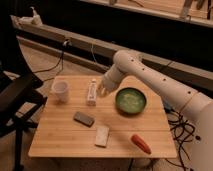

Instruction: Move the arm in a circular motion

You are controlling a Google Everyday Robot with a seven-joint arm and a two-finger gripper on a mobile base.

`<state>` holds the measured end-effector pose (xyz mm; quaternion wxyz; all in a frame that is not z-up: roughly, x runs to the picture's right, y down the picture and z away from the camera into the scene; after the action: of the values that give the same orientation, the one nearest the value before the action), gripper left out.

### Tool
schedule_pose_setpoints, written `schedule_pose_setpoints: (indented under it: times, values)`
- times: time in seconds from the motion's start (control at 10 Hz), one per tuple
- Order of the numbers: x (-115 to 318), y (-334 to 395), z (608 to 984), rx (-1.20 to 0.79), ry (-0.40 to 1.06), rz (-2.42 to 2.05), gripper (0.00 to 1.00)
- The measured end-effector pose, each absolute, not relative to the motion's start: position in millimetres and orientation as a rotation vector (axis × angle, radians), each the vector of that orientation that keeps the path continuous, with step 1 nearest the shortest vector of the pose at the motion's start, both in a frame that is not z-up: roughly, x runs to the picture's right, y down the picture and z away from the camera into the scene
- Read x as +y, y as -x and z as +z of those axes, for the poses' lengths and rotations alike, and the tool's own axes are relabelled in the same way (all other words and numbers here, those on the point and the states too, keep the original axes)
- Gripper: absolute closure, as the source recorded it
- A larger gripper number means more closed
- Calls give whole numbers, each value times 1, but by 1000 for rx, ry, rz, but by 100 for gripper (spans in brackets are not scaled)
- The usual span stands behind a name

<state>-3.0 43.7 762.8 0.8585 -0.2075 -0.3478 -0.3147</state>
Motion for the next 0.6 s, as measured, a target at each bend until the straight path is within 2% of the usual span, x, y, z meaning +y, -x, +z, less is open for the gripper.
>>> schedule_pose_setpoints:
  times: [0.3, 0.6]
  values:
    - [76, -41, 746, -704, 532, -640, 100]
    - [92, -105, 746, -645, 618, -590, 100]
